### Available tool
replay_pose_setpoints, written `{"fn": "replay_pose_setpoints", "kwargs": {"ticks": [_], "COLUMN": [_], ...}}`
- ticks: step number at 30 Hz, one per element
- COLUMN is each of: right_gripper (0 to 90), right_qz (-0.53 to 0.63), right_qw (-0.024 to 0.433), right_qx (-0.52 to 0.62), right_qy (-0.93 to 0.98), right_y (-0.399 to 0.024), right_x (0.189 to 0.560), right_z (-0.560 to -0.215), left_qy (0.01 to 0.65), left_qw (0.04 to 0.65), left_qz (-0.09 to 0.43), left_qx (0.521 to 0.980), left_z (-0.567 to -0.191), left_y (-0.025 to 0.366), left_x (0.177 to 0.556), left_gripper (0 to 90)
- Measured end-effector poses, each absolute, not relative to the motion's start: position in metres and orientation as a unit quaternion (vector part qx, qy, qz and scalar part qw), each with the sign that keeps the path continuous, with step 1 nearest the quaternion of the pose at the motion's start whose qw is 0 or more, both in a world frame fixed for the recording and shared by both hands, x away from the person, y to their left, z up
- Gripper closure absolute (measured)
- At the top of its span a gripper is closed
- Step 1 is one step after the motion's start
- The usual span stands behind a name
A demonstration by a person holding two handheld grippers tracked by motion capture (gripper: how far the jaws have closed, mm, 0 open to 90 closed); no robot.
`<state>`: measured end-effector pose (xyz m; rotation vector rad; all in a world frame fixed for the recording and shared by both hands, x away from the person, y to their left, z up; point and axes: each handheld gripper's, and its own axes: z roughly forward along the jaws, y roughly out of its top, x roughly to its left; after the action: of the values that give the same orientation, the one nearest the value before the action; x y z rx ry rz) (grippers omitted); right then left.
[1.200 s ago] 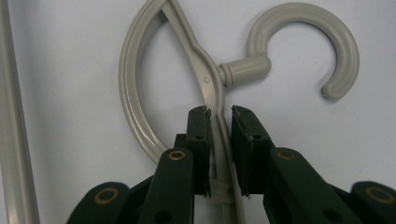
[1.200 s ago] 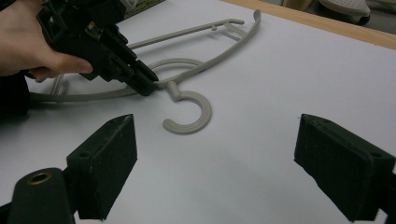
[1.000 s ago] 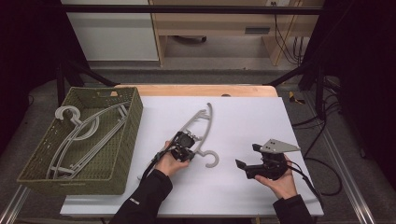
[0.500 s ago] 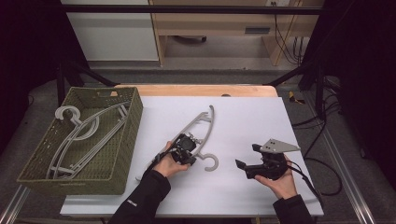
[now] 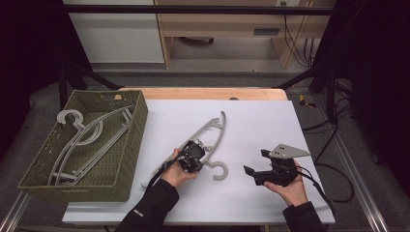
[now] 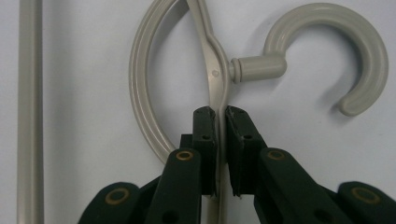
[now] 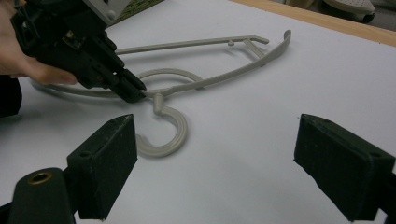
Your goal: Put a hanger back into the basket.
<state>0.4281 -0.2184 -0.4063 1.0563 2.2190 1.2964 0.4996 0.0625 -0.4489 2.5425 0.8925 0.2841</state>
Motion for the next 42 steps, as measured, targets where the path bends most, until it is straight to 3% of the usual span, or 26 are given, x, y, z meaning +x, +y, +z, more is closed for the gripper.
{"fn": "replay_pose_setpoints", "kwargs": {"ticks": [16,29,42], "right_gripper": [13.5,13.4,13.2], "right_qz": [0.462,0.466,0.47], "right_qw": [0.183,0.182,0.184], "right_qx": [0.379,0.382,0.38], "right_qy": [0.781,0.776,0.775], "right_y": [-0.224,-0.228,-0.231], "right_x": [0.428,0.427,0.428], "right_z": [-0.405,-0.404,-0.405], "left_qy": [0.286,0.22,0.203], "left_qw": [0.319,0.34,0.381], "left_qz": [0.105,0.108,0.1], "left_qx": [0.898,0.908,0.896], "left_z": [-0.373,-0.314,-0.272], "left_y": [0.105,0.125,0.148], "left_x": [0.461,0.424,0.411], "left_gripper": [83.0,82.9,83.0]}}
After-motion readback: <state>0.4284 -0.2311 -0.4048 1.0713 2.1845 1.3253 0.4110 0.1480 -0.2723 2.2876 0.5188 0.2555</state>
